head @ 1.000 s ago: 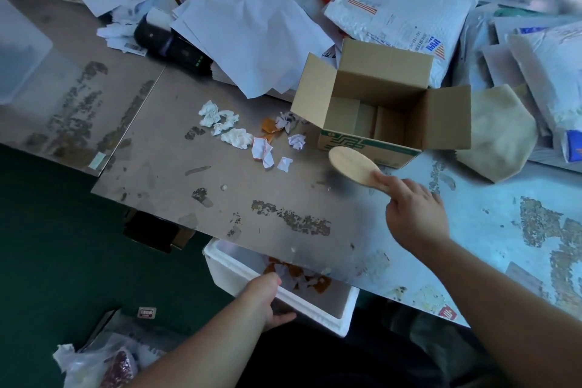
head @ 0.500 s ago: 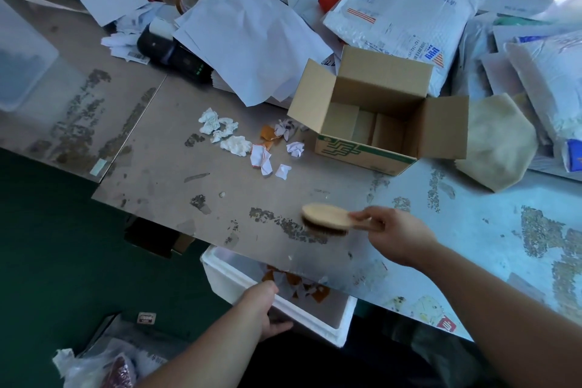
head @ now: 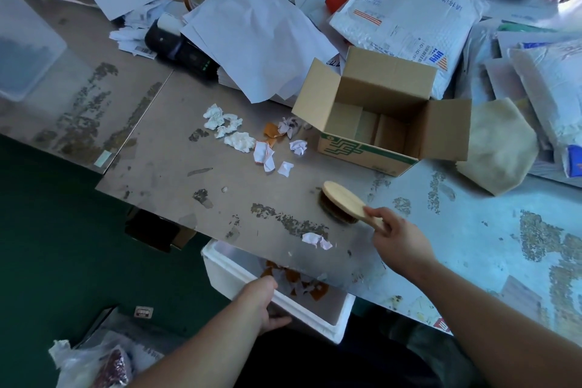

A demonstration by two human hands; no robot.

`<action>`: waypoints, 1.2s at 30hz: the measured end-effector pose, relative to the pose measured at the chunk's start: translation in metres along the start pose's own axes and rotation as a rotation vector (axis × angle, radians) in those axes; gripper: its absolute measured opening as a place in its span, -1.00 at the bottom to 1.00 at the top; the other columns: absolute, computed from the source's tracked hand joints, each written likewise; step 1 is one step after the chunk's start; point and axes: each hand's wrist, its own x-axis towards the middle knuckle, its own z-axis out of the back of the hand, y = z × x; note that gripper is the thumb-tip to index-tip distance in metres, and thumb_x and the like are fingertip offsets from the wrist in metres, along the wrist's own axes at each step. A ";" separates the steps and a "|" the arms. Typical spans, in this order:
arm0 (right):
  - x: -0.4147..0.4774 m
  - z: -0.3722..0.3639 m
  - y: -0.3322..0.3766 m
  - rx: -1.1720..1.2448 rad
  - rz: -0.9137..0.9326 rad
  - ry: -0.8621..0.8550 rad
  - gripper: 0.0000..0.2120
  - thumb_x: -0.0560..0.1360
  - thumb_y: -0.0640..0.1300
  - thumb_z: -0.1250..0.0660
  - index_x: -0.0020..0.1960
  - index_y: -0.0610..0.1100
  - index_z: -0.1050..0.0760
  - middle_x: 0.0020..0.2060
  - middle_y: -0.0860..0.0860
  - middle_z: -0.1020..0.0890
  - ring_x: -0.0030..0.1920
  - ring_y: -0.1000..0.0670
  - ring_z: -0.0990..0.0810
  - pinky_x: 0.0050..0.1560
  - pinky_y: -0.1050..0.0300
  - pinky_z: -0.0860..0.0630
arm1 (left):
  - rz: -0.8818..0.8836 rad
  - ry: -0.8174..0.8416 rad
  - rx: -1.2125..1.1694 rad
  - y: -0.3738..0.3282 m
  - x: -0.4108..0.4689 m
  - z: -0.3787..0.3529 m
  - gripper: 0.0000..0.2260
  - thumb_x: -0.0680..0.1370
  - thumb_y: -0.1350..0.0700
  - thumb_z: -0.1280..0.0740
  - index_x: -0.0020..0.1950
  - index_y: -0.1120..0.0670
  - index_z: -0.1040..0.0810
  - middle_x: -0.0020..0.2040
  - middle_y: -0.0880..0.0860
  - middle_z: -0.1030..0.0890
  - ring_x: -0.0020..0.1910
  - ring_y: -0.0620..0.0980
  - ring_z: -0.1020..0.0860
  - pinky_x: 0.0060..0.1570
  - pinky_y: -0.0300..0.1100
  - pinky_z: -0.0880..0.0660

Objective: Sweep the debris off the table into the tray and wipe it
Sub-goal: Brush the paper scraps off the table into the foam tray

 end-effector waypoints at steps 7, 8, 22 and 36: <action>-0.046 -0.041 -0.006 -0.057 0.061 0.205 -0.65 0.57 0.00 -0.24 0.25 0.38 -0.48 0.00 0.17 -0.65 -0.17 0.11 -0.58 -0.25 0.27 -0.42 | -0.029 0.052 0.010 0.000 -0.001 0.003 -0.83 0.65 0.19 -0.25 0.22 0.18 -0.41 0.16 0.24 -0.46 0.25 0.34 -0.49 -0.23 0.25 -0.63; -0.052 -0.047 -0.008 -0.050 0.067 0.226 -0.67 0.57 0.02 -0.26 0.24 0.39 -0.48 0.05 0.19 -0.65 -0.09 0.10 -0.60 -0.16 0.24 -0.47 | -0.036 0.064 0.022 0.000 -0.001 0.003 -0.84 0.65 0.17 -0.25 0.21 0.17 -0.42 0.20 0.24 -0.46 0.27 0.34 -0.49 -0.18 0.26 -0.63; -0.004 -0.030 0.054 -0.061 0.175 0.019 -0.53 0.56 -0.12 -0.19 0.34 0.36 -0.35 -0.10 0.08 -0.58 -0.27 0.02 -0.56 -0.31 0.11 -0.45 | -0.071 0.067 0.065 0.005 0.015 0.026 -0.71 0.63 0.14 -0.27 0.34 0.16 -0.42 0.32 0.19 -0.38 0.28 0.27 -0.45 -0.30 0.15 -0.67; 0.042 -0.023 0.114 -0.275 0.173 -0.018 -0.50 0.50 -0.13 -0.13 0.33 0.32 -0.33 -0.07 0.02 -0.59 -0.16 -0.07 -0.59 -0.14 -0.04 -0.62 | -0.068 0.078 0.026 0.000 0.020 0.056 -0.78 0.63 0.09 -0.29 0.24 0.13 -0.51 0.21 0.17 -0.50 0.14 0.21 -0.51 -0.31 0.06 -0.65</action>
